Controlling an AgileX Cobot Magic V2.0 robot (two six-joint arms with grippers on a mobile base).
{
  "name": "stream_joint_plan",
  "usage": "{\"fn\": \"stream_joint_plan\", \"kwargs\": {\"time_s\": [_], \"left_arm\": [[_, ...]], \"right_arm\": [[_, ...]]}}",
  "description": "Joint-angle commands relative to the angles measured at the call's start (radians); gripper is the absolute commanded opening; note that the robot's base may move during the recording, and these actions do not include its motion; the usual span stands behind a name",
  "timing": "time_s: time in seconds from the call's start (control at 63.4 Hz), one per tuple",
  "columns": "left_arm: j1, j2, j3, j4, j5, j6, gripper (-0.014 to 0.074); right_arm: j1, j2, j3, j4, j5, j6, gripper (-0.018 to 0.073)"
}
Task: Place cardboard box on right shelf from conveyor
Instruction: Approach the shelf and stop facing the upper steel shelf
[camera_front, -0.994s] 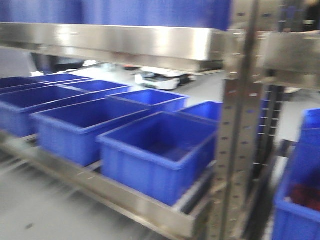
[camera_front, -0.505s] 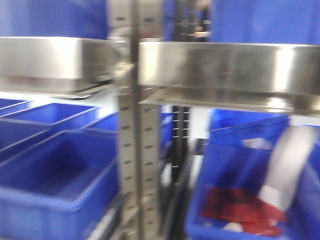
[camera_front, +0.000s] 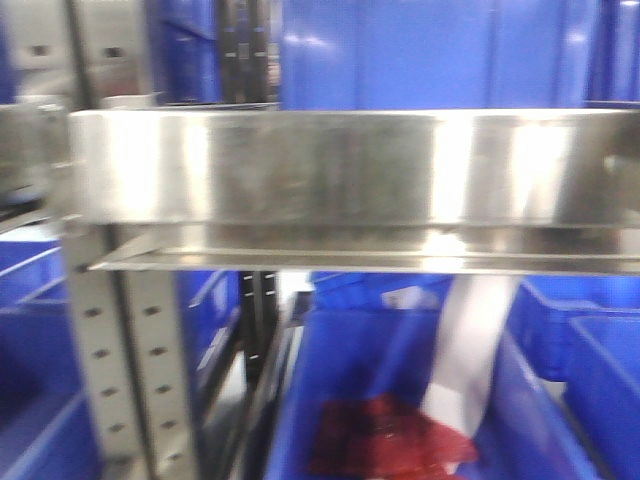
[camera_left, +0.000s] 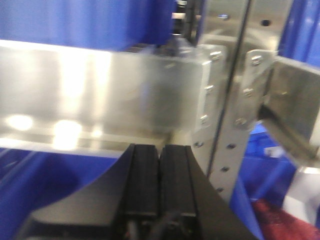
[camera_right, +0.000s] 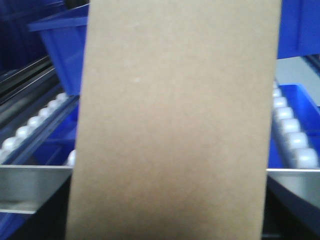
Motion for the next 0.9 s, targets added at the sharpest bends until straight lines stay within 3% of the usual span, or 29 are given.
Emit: {"fn": "stream_joint_plan", "kwargs": {"time_s": [0.0,0.884], "left_arm": [[-0.002,-0.014,-0.003,-0.005,-0.080,-0.005,-0.0119],[-0.002,-0.012,-0.003,-0.005,-0.080,-0.005,-0.0119]], "right_arm": [[-0.002,0.013,-0.028,-0.018,-0.095,-0.010,0.0217],[-0.002,0.013,-0.028,-0.018,-0.095,-0.010,0.0217]]}}
